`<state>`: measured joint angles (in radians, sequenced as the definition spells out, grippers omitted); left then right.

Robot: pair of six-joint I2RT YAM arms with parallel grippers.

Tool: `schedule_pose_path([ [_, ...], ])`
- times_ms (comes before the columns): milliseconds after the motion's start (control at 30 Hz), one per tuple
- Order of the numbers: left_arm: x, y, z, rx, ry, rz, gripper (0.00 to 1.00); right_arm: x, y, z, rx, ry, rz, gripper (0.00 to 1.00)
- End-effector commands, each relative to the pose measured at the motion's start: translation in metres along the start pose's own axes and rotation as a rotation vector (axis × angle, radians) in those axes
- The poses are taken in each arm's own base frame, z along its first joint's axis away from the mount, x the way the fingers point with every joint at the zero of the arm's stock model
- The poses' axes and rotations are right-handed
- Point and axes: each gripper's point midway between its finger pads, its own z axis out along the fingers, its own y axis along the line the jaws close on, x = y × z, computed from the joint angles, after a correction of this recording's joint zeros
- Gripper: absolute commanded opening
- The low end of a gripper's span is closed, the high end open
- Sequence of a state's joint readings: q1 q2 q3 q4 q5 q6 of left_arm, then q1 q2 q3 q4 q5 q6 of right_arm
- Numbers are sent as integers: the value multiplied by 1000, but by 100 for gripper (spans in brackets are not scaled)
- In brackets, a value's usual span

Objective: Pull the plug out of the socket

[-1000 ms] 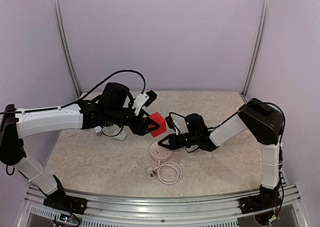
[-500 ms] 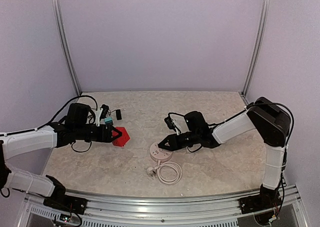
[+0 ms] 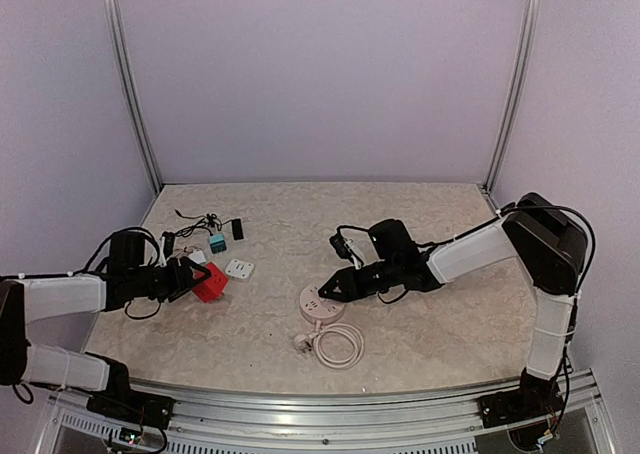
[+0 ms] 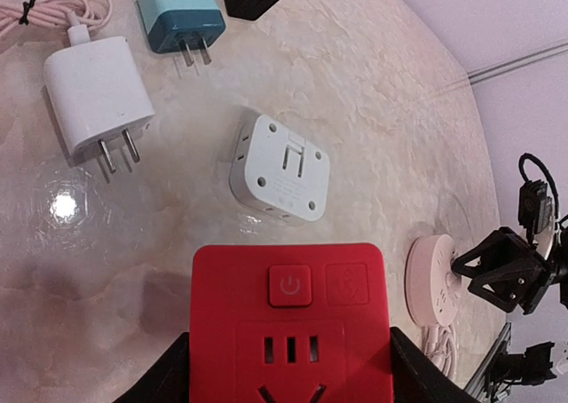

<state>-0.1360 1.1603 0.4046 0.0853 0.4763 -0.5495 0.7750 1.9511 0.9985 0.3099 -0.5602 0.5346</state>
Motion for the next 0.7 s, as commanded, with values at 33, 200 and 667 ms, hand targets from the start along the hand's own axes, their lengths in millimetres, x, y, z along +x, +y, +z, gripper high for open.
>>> schedule_pose_path([
  [33, 1, 7, 3, 38, -4, -67, 14, 0, 3, -7, 12, 18, -1, 34],
  [200, 3, 23, 3, -30, -5, -95, 28, -1, 3, -8, 14, 17, -1, 35],
  [667, -1, 53, -13, -144, -71, -204, 85, -14, 15, -23, 9, -8, -36, 39],
])
